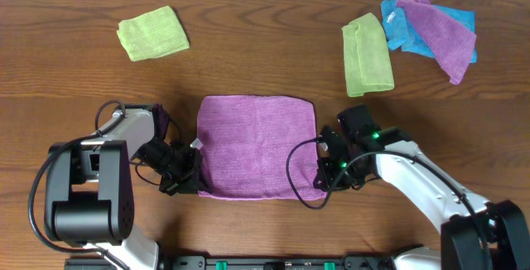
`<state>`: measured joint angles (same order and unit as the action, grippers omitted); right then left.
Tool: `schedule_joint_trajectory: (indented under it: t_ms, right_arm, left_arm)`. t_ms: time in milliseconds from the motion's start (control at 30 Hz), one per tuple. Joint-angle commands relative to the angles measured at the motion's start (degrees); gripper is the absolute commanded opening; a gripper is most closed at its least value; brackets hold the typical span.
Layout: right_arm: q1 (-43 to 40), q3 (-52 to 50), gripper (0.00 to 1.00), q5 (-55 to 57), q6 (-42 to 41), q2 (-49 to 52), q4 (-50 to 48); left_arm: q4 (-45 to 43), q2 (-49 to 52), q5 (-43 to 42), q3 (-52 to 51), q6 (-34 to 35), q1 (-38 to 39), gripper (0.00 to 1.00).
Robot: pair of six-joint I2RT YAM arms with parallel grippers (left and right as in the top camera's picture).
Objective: Fold the cloth
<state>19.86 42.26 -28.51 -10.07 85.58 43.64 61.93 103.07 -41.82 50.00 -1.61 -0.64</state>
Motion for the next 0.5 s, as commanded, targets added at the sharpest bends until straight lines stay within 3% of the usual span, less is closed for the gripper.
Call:
schedule_joint_trajectory:
  t_ms: [0, 133, 467]
  right_arm:
    - [0.5, -0.4, 0.02, 0.2, -1.2, -2.1, -2.3]
    - [0.5, -0.4, 0.02, 2.1, -3.6, -4.5, -8.2]
    - [0.5, -0.4, 0.02, 9.5, -6.2, -5.0, -21.5]
  left_arm:
    - [0.6, -1.4, -1.5, -0.5, -1.2, 0.1, 0.06]
    - [-0.3, -4.4, -3.5, -0.4, 1.1, 0.0, 0.06]
    - [-13.1, -14.2, 1.7, -0.4, 22.0, -0.1, 0.06]
